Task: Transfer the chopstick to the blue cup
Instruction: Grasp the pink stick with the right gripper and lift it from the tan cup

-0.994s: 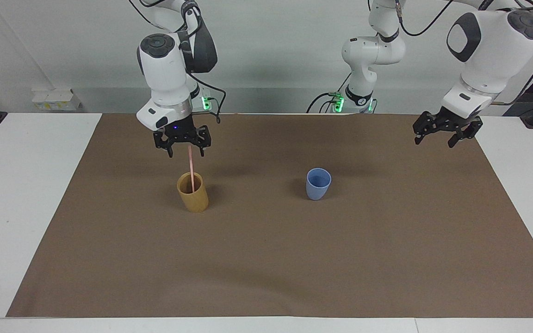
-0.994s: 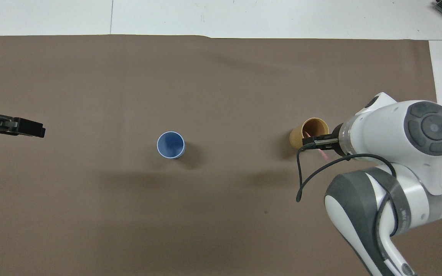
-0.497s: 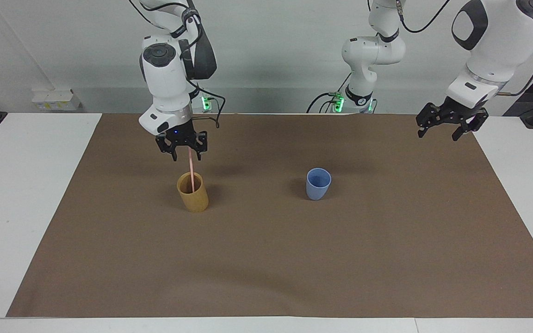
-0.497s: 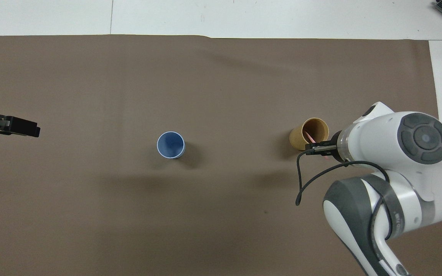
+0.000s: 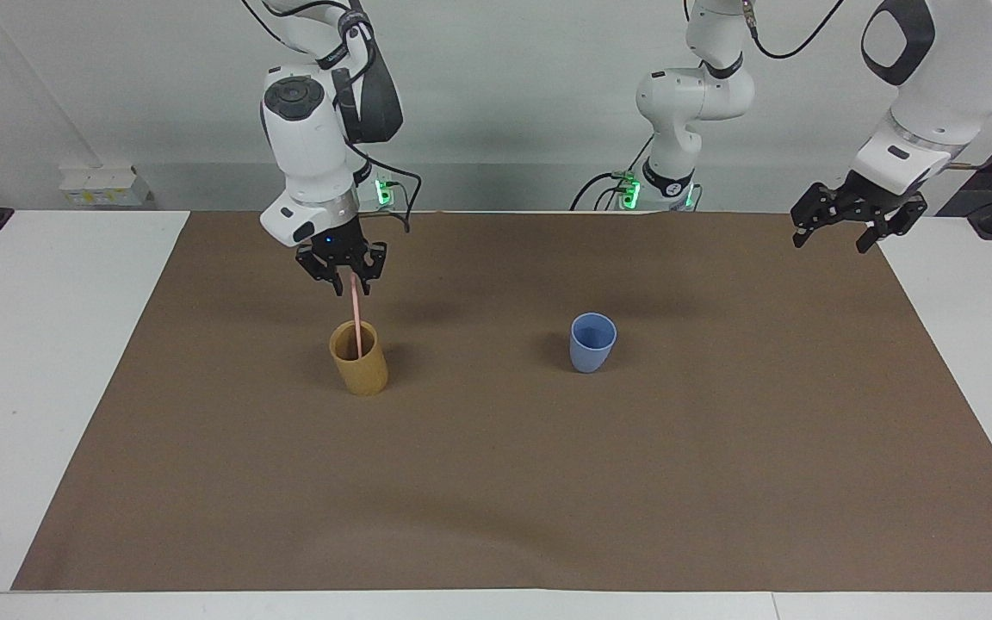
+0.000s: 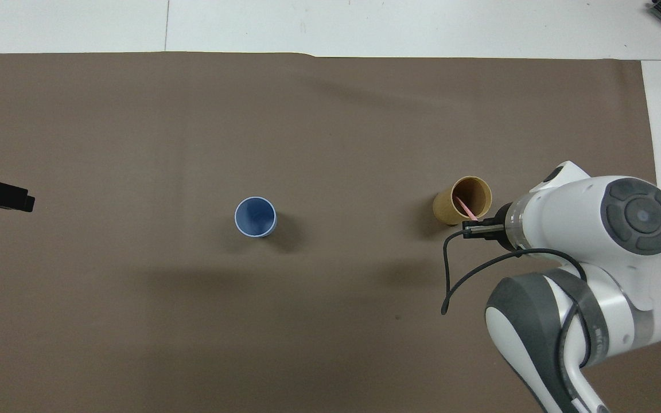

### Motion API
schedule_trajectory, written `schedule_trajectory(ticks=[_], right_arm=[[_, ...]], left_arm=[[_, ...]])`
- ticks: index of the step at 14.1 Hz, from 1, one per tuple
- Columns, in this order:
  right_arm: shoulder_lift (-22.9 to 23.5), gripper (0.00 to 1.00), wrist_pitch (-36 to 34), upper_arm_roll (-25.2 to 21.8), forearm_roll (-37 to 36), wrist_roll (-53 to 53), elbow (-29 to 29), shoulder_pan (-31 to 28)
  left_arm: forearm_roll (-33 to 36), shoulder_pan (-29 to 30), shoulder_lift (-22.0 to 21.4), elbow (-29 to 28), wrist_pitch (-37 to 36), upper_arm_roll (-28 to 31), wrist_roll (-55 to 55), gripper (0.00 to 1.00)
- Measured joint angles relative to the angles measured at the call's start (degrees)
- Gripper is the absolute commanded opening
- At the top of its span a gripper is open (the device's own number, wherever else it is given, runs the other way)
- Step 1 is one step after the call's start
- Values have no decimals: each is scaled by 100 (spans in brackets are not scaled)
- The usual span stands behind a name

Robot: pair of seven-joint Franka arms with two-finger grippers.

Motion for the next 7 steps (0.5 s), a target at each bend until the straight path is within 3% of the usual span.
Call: schedule_trajectory(ticks=[6, 7], right_arm=[[-7, 0, 0, 2, 2, 0, -16, 5], [-9, 0, 0, 4, 3, 1, -14, 9]], left_arm=[[0, 31, -2, 7, -19, -17, 56, 100], [0, 23, -4, 15, -19, -37, 56, 100]])
